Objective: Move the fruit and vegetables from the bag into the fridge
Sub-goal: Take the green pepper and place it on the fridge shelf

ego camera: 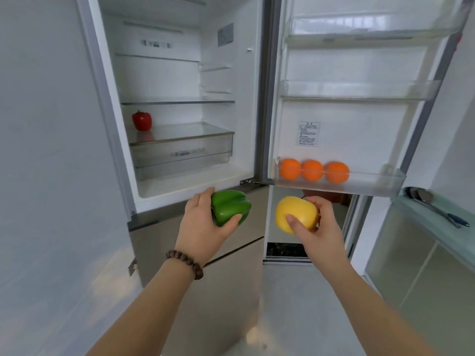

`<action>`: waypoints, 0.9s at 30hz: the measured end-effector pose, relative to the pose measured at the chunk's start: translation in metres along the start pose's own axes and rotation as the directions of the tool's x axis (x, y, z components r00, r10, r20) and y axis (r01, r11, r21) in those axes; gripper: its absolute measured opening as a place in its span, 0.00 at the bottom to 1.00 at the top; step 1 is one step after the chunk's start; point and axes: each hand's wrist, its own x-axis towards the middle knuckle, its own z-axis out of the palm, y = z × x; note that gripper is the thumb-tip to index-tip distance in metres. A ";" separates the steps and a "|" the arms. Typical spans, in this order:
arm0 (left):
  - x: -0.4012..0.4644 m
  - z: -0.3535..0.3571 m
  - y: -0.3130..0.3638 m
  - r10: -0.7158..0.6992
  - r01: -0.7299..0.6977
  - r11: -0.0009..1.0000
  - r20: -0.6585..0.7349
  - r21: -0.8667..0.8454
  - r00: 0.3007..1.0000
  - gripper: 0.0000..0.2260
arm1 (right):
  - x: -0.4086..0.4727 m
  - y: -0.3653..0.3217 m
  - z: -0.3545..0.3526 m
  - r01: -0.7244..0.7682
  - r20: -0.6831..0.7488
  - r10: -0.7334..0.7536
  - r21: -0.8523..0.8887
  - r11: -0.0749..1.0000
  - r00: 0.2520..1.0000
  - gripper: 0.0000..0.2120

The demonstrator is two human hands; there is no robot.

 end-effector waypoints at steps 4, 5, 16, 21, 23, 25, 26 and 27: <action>0.048 0.029 0.003 0.016 -0.012 0.995 0.031 -0.103 0.999 0.33 | 0.048 0.002 -0.009 0.033 -0.070 -0.031 0.019 0.999 0.997 0.21; 0.061 0.036 0.003 0.039 -0.035 0.993 0.035 -0.110 0.999 0.32 | 0.063 0.003 -0.011 0.043 -0.092 -0.041 0.017 0.999 0.995 0.21; 0.224 0.096 0.004 0.199 -0.196 0.967 0.002 -0.162 0.980 0.31 | 0.246 -0.018 -0.019 0.224 -0.239 -0.220 -0.010 0.974 0.946 0.25; 0.282 0.105 0.003 0.257 -0.261 0.952 -0.044 -0.162 0.965 0.30 | 0.322 -0.055 -0.027 0.308 -0.321 -0.299 -0.024 0.951 0.899 0.24; 0.300 0.107 -0.001 0.269 -0.273 0.946 -0.048 -0.177 0.962 0.30 | 0.347 -0.068 -0.025 0.320 -0.342 -0.307 -0.020 0.947 0.888 0.24; 0.316 0.107 -0.006 0.278 -0.282 0.938 -0.052 -0.202 0.959 0.29 | 0.370 -0.076 -0.020 0.299 -0.322 -0.306 -0.071 0.952 0.896 0.25; 0.324 0.108 -0.009 0.285 -0.289 0.932 -0.052 -0.218 0.957 0.29 | 0.382 -0.079 -0.017 0.283 -0.296 -0.305 -0.116 0.952 0.905 0.26; 0.330 0.108 -0.011 0.290 -0.294 0.928 -0.051 -0.228 0.956 0.28 | 0.392 -0.081 -0.016 0.259 -0.263 -0.295 -0.163 0.952 0.919 0.27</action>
